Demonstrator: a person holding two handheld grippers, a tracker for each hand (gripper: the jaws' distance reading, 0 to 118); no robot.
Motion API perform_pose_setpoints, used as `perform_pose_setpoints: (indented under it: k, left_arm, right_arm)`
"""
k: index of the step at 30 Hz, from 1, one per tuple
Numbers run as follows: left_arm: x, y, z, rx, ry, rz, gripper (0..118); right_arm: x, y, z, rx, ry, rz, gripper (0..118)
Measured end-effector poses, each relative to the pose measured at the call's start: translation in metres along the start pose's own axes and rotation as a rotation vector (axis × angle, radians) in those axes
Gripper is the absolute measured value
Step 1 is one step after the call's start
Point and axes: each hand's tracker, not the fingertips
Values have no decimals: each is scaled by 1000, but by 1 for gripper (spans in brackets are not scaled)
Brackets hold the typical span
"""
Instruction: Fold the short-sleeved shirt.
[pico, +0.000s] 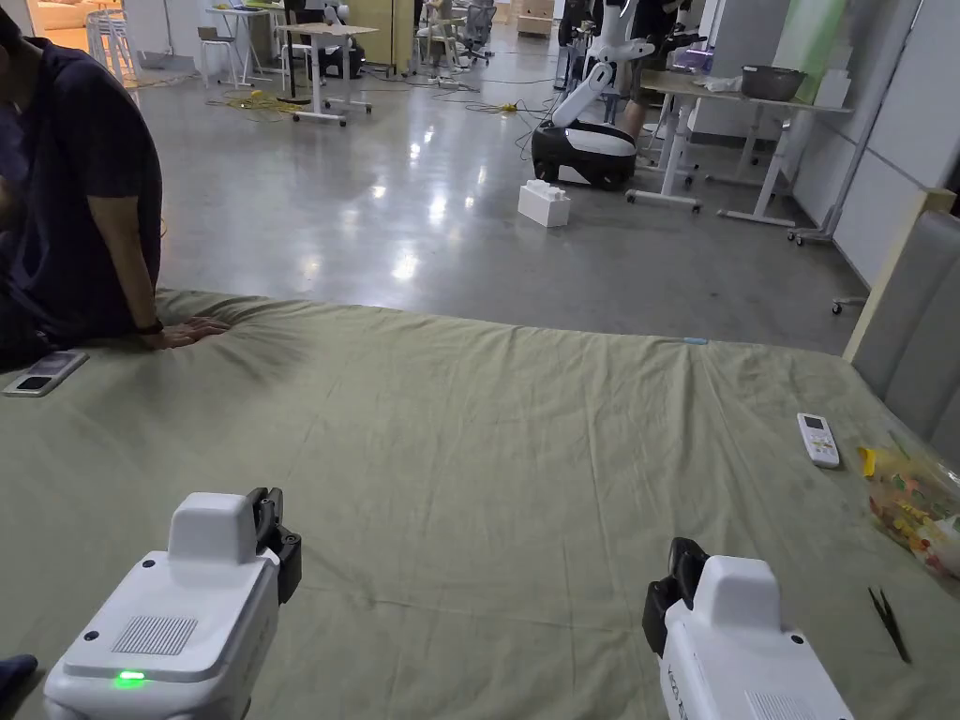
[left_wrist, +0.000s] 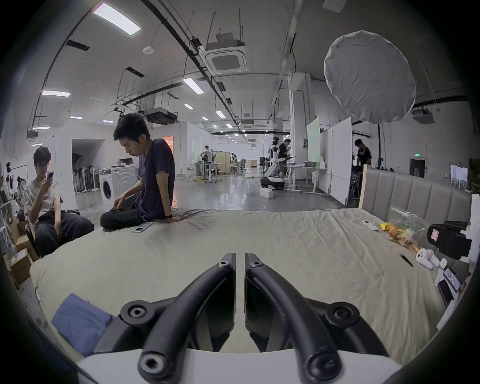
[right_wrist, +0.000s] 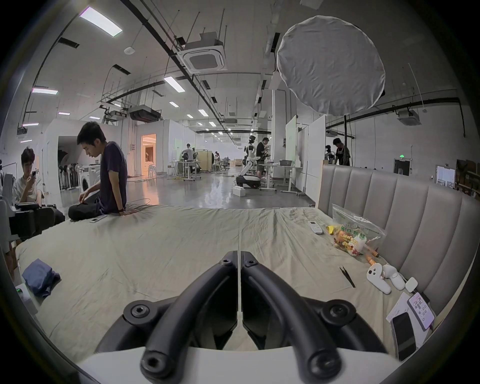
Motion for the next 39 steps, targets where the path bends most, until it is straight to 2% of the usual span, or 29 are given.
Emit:
perform_pose_setpoints:
  k: [16,17,18,19,20,21,22,24,28,33,39]
  left_arm:
    - [17,-1,0,-4,-30,-2,7]
    - [18,-1,0,-2,-32,-3,9]
    - [18,-1,0,1,-31,-3,18]
    - [18,-1,2,5,-25,-4,38]
    - [18,-1,2,8,-22,-6,55]
    - [18,-1,2,15,-14,-7,69]
    - [18,-1,3,24,-4,-11,77]
    - [18,-1,4,44,10,-30,77]
    - [16,-1,4,46,20,-34,80]
    - [14,-2,5,62,55,-27,86]
    - [11,-4,4,55,64,-31,86]
  right_arm:
    - [-2,3,-3,13,-11,15,4]
    - [-3,3,-3,18,-16,21,12]
    - [-3,3,-2,22,-17,26,26]
    - [-3,3,-2,21,-17,24,53]
    - [-2,2,-3,11,-18,13,72]
    - [-2,1,-3,16,-21,13,81]
    - [-2,1,-1,22,-22,9,83]
    - [-2,0,0,31,-26,8,84]
    - [-1,-1,2,50,-38,1,105]
    - [-1,-3,3,73,-41,-14,106]
    - [-1,-2,3,95,-23,-9,118]
